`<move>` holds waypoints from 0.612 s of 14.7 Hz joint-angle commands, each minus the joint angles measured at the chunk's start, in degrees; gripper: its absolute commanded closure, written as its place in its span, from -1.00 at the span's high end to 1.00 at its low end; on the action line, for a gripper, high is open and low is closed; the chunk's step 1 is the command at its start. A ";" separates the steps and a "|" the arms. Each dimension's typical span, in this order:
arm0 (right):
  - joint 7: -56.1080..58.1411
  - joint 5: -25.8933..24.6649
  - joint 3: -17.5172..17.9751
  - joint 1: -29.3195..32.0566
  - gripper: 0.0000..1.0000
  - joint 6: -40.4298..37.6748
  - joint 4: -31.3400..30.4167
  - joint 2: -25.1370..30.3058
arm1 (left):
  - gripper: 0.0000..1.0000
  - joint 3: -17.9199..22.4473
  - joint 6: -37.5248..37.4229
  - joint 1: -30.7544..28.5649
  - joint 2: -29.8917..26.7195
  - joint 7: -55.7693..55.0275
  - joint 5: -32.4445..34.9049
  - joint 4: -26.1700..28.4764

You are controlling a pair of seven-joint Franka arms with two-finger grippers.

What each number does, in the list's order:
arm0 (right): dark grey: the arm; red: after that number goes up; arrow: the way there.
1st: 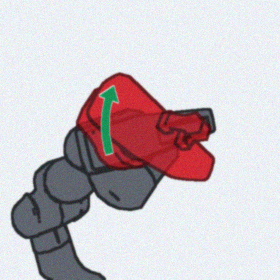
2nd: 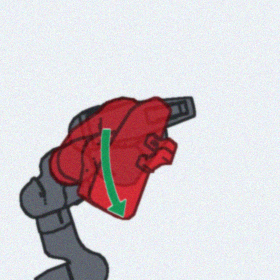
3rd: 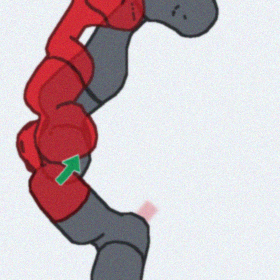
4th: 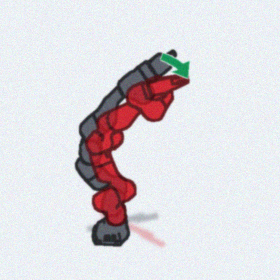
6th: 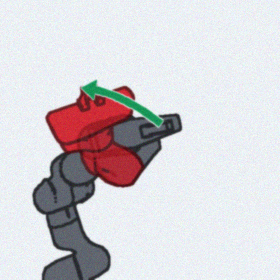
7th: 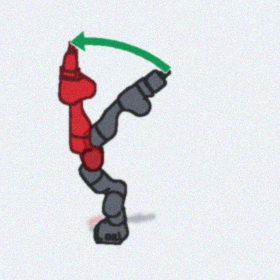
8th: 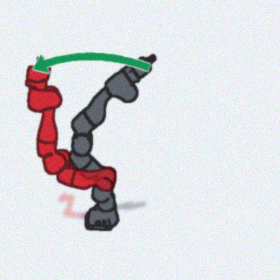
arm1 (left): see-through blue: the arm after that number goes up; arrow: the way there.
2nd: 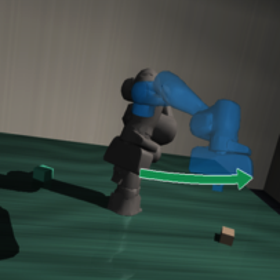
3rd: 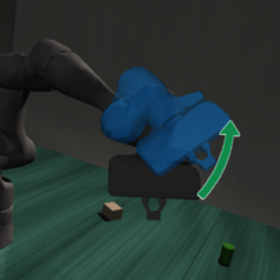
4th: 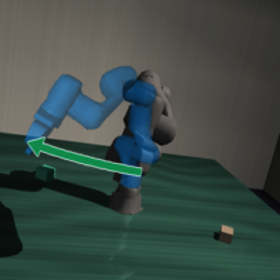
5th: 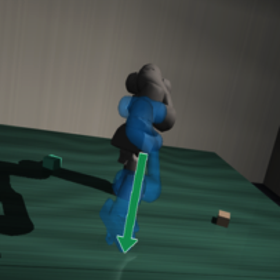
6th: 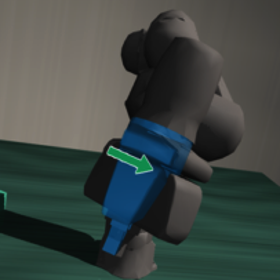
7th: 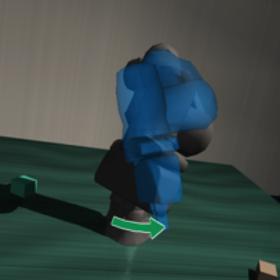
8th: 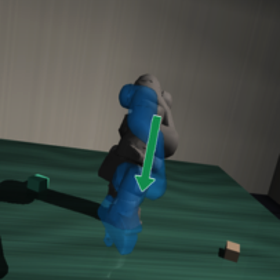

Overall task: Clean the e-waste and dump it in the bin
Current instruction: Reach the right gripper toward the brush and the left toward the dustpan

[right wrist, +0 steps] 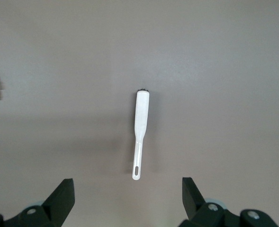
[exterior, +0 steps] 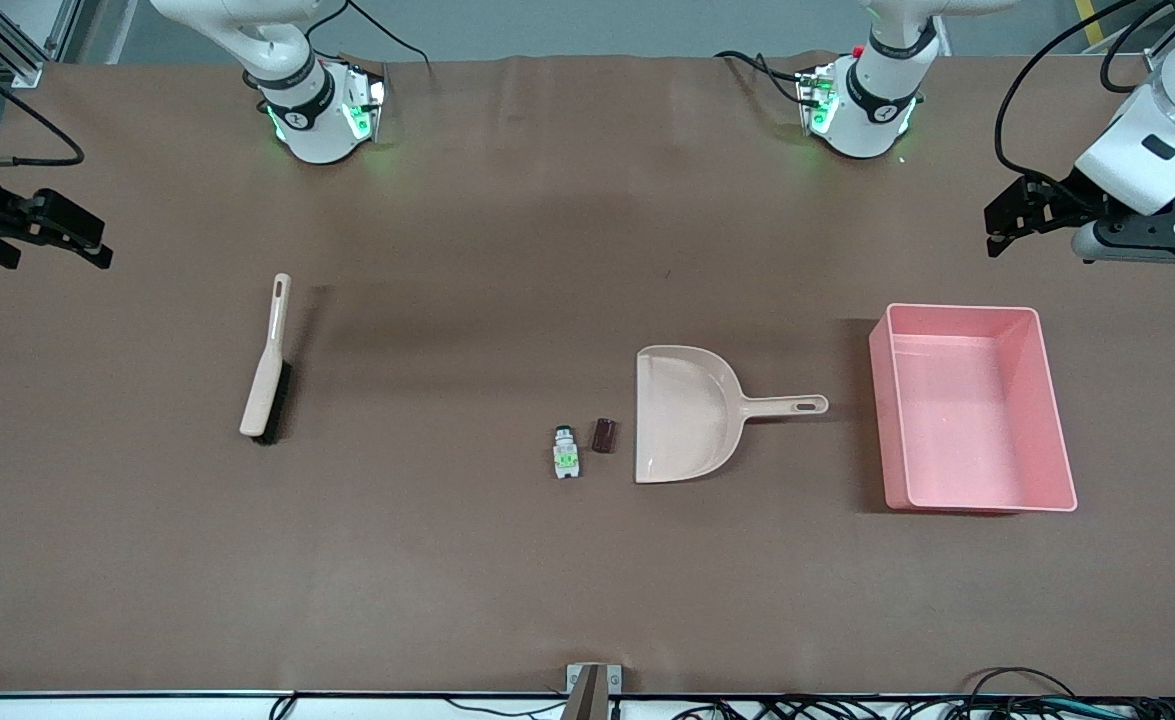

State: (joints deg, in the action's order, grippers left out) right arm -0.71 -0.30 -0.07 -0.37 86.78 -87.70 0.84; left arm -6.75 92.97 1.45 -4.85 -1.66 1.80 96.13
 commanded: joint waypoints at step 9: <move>-0.70 0.39 -0.01 -0.16 1.00 -0.29 -0.10 0.56 | 1.00 0.07 0.28 -1.63 1.59 0.95 0.57 -2.97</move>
State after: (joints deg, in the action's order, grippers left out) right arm -0.71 -0.30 -0.07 -0.38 86.86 -87.70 0.85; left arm -6.63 93.29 0.21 -4.56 -1.42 1.81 95.60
